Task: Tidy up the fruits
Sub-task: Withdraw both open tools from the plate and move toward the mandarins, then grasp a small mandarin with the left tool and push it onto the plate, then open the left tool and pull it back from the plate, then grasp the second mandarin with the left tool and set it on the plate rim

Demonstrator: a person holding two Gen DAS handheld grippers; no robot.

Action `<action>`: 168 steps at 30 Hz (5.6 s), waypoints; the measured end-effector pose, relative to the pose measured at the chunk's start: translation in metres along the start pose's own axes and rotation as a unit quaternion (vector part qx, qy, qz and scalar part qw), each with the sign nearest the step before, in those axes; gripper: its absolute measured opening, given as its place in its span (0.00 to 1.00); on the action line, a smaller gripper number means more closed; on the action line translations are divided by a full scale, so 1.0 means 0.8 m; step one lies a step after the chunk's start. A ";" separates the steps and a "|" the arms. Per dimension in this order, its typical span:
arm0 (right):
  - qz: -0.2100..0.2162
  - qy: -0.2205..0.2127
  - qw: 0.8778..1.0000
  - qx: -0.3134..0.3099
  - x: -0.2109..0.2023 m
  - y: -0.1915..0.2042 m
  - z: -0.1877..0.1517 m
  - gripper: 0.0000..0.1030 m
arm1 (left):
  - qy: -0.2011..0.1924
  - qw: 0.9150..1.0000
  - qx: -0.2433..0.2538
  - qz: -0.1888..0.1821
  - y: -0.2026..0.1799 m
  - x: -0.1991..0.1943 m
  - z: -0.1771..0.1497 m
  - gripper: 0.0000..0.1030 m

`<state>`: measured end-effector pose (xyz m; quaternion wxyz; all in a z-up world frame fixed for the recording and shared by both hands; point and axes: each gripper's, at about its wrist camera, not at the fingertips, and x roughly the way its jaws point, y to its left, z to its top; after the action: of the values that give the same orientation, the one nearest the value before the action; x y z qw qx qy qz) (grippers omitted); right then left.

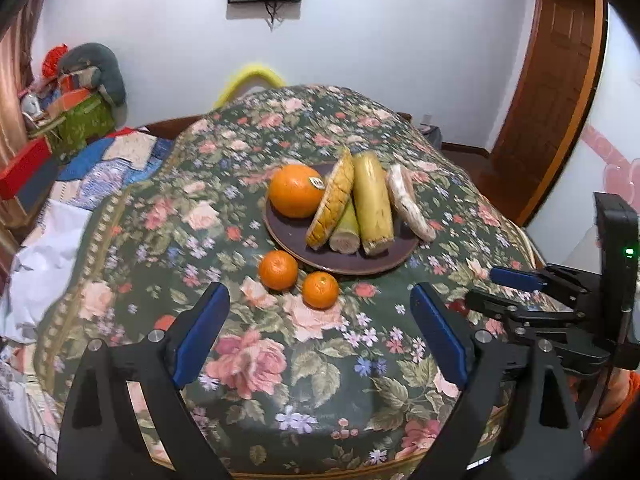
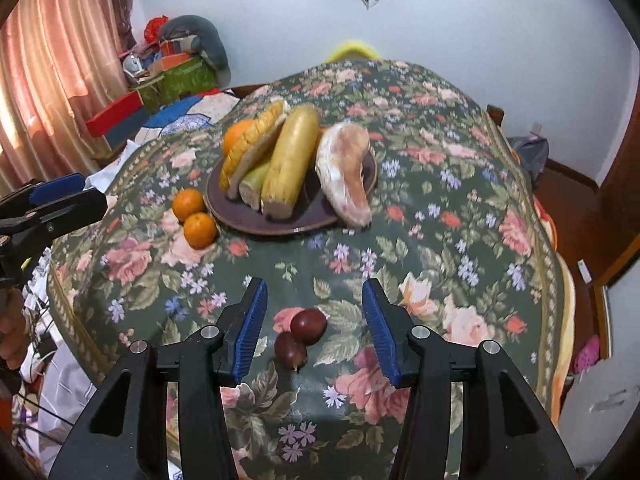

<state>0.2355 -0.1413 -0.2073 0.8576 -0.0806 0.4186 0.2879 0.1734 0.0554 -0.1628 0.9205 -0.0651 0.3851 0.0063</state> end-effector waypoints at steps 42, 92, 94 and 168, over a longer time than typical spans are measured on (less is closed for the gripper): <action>0.043 -0.006 0.999 0.003 0.030 -0.011 0.017 0.20 | 0.095 0.995 -0.011 -0.013 0.011 0.131 -0.012 0.32; 0.050 -0.004 0.998 -0.023 0.075 0.001 0.065 0.28 | 0.047 0.999 -0.013 0.011 0.048 0.131 0.069 0.38; 0.050 -0.008 0.998 -0.024 0.066 0.004 0.064 0.28 | 0.043 0.999 -0.011 0.013 0.045 0.119 0.067 0.38; 0.042 -0.016 0.999 0.004 0.036 -0.013 0.037 0.15 | 0.079 0.997 -0.004 0.018 0.053 0.127 0.015 0.60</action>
<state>0.2752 -0.1262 -0.2112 0.8516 -0.0549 0.4086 0.3237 0.2507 0.0947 -0.2316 0.8865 -0.0624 0.4581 0.0193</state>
